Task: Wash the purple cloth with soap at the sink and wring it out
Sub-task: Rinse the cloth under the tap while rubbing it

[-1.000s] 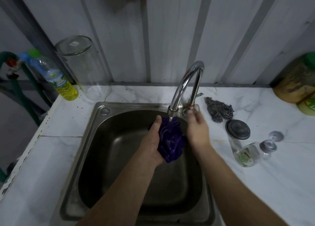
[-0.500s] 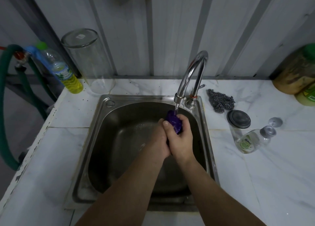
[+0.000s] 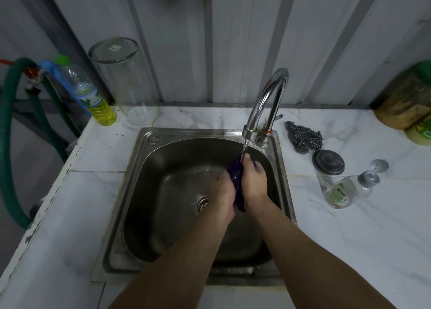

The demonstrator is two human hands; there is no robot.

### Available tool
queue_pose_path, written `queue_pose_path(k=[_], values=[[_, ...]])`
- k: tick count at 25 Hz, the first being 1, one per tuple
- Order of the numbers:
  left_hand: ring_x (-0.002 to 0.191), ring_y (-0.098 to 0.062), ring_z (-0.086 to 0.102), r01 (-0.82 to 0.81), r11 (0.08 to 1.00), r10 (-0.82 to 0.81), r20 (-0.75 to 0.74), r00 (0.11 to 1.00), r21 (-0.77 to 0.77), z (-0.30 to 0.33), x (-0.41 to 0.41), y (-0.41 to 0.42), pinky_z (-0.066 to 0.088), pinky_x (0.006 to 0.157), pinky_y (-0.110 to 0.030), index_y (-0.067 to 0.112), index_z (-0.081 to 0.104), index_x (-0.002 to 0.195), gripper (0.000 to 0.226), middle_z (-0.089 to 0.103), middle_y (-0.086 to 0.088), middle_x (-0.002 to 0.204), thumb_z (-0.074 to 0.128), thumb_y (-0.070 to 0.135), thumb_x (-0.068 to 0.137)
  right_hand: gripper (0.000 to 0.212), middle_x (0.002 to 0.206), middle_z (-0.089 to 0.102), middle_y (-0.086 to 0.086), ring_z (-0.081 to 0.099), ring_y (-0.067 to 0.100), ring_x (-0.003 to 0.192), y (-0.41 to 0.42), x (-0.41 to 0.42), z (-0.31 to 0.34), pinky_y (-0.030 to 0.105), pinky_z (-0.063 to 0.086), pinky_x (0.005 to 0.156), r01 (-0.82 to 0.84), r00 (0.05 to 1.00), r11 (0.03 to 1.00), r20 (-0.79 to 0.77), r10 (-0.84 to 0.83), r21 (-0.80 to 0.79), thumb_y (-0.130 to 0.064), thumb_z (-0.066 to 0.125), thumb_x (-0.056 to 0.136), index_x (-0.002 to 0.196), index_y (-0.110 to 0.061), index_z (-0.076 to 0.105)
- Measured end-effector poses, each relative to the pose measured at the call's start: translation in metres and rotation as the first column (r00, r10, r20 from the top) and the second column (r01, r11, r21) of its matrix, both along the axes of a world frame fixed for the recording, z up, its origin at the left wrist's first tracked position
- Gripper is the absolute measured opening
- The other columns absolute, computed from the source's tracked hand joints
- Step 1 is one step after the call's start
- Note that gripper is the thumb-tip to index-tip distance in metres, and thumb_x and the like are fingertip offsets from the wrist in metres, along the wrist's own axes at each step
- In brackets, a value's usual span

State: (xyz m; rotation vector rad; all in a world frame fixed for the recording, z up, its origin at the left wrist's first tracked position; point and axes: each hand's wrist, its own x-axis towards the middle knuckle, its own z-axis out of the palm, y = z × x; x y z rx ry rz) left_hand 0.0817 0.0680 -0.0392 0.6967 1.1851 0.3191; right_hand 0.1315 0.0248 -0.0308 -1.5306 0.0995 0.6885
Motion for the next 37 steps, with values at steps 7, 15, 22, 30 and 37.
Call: queue_pose_path(k=[7,15,22,30,37], values=[[0.089,-0.031,0.072,0.084,0.98,-0.072,0.07,0.995,-0.182,0.024,0.009,0.012,0.061,0.077,-0.045,0.013,0.068,0.102,0.037,0.075,-0.012,0.101,0.071,0.047,0.088,0.015,0.077,0.06,-0.004,0.059,0.014,0.073,-0.029,-0.003,0.003,0.036,0.054,0.072,-0.141,0.907,0.987,0.409,0.1,0.072,-0.019,0.071,0.083,0.088,-0.022,0.057],[0.05,-0.004,0.07,0.225,0.974,-0.224,0.09,0.97,0.004,0.014,-0.005,0.022,0.055,0.054,-0.029,0.025,0.065,0.089,0.034,0.073,0.008,0.068,0.05,0.054,0.098,0.033,0.063,0.062,-0.004,0.059,0.008,0.057,-0.022,-0.025,0.015,0.021,0.049,0.055,-0.162,0.801,0.983,0.57,0.183,-0.088,-0.055,0.07,0.082,0.07,-0.027,0.059],[0.069,-0.024,0.076,0.075,0.996,-0.077,-0.024,0.997,-0.054,0.022,0.006,0.011,0.062,0.059,-0.036,0.017,0.074,0.084,0.026,0.078,-0.009,0.08,0.065,0.04,0.091,0.023,0.087,0.075,0.006,0.072,0.024,0.082,0.0,0.009,-0.011,0.045,0.059,0.084,-0.034,0.999,0.979,0.034,0.042,-0.202,-0.042,0.061,0.086,0.095,-0.022,0.071],[0.092,-0.031,0.073,-0.052,0.995,0.064,0.144,0.988,-0.084,0.033,0.006,0.025,0.062,0.081,-0.048,0.009,0.067,0.107,0.039,0.073,-0.012,0.103,0.085,0.027,0.078,0.022,0.094,0.067,-0.002,0.067,0.014,0.084,-0.033,-0.009,0.007,0.025,0.057,0.072,-0.079,0.97,0.993,0.238,0.057,0.085,-0.051,0.065,0.087,0.095,-0.032,0.061],[0.065,-0.02,0.059,0.046,0.993,-0.02,0.226,0.974,-0.111,0.032,0.007,0.014,0.046,0.077,-0.037,0.011,0.058,0.068,0.036,0.055,-0.009,0.063,0.056,0.032,0.097,0.031,0.069,0.057,-0.008,0.057,0.008,0.065,-0.023,-0.023,0.031,0.02,0.045,0.058,-0.137,0.674,0.975,0.704,0.223,-0.177,-0.057,0.065,0.079,0.067,-0.03,0.056]])
